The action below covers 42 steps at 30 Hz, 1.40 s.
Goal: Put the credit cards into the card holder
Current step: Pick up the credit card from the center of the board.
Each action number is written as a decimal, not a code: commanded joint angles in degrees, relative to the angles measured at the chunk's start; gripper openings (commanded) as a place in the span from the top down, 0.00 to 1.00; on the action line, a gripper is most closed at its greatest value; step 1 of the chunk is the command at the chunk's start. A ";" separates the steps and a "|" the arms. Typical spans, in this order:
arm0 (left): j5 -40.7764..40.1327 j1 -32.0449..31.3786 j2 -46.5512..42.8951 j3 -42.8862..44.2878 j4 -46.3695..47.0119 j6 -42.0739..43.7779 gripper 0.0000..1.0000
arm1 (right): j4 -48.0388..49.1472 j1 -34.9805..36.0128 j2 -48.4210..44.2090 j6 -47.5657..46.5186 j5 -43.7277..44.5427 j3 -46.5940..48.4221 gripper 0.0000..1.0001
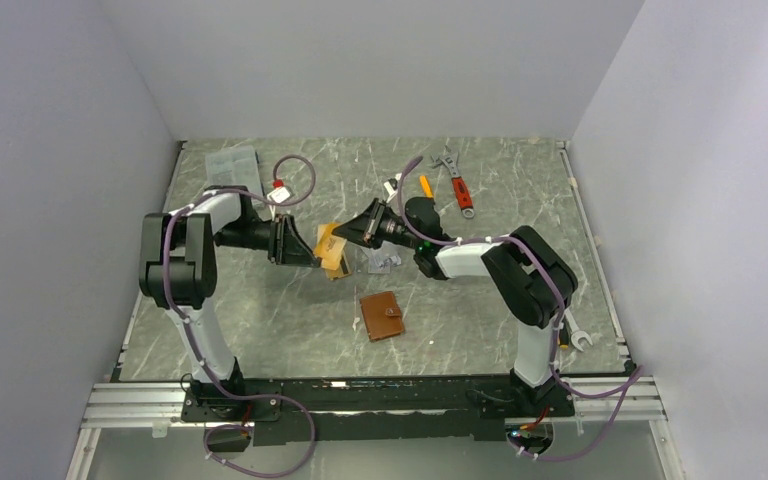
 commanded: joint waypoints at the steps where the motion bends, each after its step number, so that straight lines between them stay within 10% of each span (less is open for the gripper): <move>1: -3.23 -0.52 -6.07 4.30 6.79 -11.06 0.68 | -0.20 -0.67 -2.37 -1.88 2.86 1.47 1.00; 3: -16.96 -1.52 -13.01 -0.11 30.22 -40.64 0.68 | -0.72 -0.63 -3.11 -2.30 2.97 1.63 1.00; 5: -23.57 -1.79 -20.35 -3.30 41.54 -49.56 0.62 | -1.32 -0.62 -3.91 -2.71 3.24 1.62 1.00; 24: -17.67 -1.50 -24.09 -14.64 53.22 -55.25 0.42 | -0.52 0.26 -5.91 -3.84 3.07 1.28 1.00; 42: -12.56 -0.02 -27.33 -15.19 56.56 -60.80 0.51 | -4.06 1.28 -6.61 -8.28 3.67 2.70 1.00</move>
